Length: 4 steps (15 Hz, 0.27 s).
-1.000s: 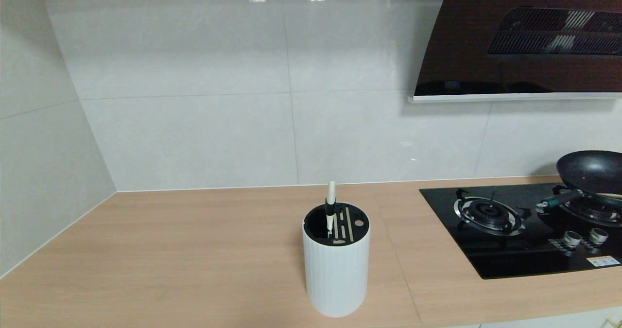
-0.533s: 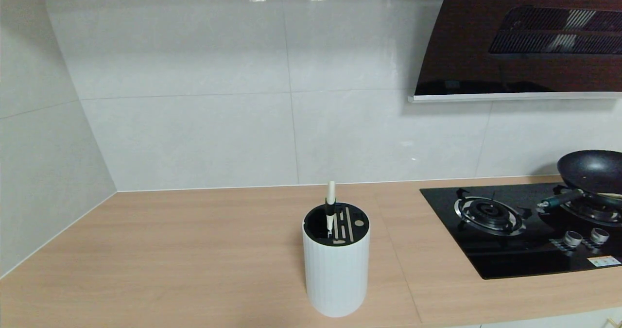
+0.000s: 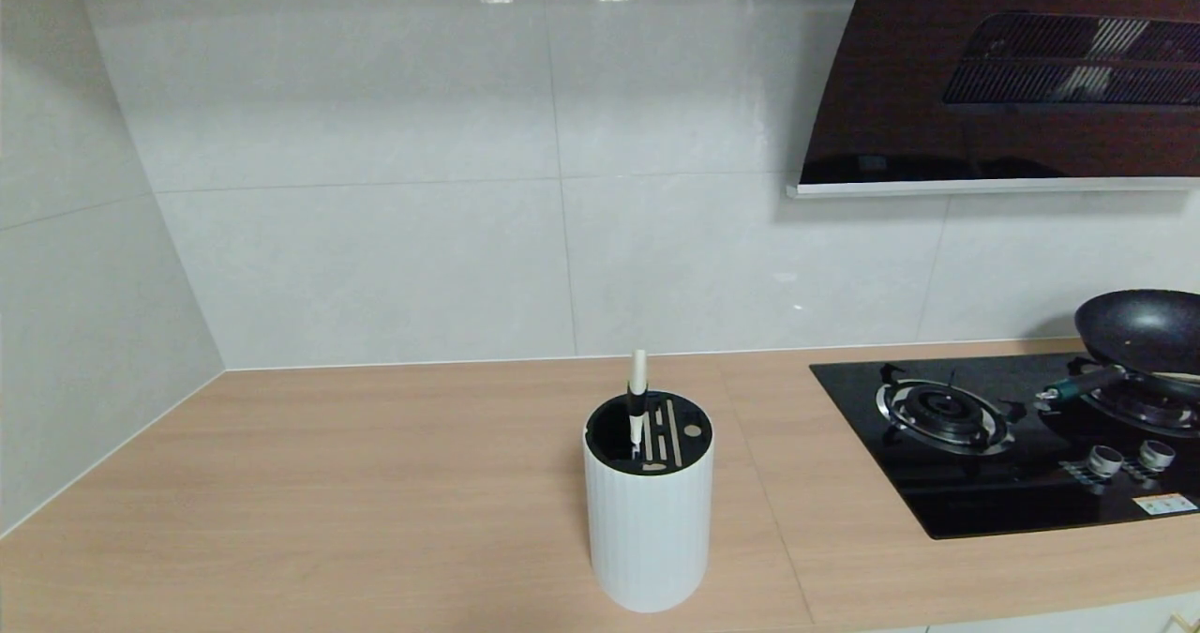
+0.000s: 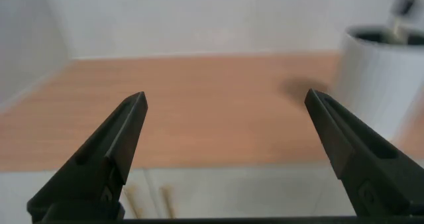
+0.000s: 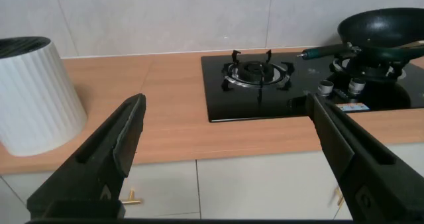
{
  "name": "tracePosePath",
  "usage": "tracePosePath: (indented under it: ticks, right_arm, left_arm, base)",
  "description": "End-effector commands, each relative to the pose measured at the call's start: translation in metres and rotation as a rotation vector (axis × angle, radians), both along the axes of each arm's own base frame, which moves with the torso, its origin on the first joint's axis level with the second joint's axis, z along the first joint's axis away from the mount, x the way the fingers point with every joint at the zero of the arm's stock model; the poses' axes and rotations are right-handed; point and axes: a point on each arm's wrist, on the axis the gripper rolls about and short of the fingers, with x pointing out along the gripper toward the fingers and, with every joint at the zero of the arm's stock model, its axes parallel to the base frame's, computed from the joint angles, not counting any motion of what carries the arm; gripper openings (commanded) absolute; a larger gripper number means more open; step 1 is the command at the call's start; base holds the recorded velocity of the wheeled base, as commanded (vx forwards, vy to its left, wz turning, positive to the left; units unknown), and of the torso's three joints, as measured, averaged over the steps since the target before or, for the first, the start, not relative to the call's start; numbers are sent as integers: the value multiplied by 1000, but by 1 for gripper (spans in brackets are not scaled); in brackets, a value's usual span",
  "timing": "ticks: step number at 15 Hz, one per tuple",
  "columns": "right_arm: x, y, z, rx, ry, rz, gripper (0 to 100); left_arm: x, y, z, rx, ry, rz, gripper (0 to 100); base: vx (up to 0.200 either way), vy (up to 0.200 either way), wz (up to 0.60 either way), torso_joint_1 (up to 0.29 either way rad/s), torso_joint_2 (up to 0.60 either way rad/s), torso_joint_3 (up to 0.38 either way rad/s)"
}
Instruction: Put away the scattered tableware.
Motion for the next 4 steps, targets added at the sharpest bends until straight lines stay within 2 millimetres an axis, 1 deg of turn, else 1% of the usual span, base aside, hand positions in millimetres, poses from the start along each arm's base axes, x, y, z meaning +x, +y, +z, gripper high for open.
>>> tracePosePath:
  ticks: [1, 4]
  right_arm:
    - [0, 0, -1, 2, 7, -1, 100]
    - [0, 0, -1, -1, 7, 1, 100]
  left_arm:
    - [0, 0, -1, -1, 3, 0, 100]
    - [0, 0, -1, -9, 2, 0, 100]
  base:
    - [0, 0, 0, 0, 0, 0]
    - [0, 0, 0, 0, 0, 0]
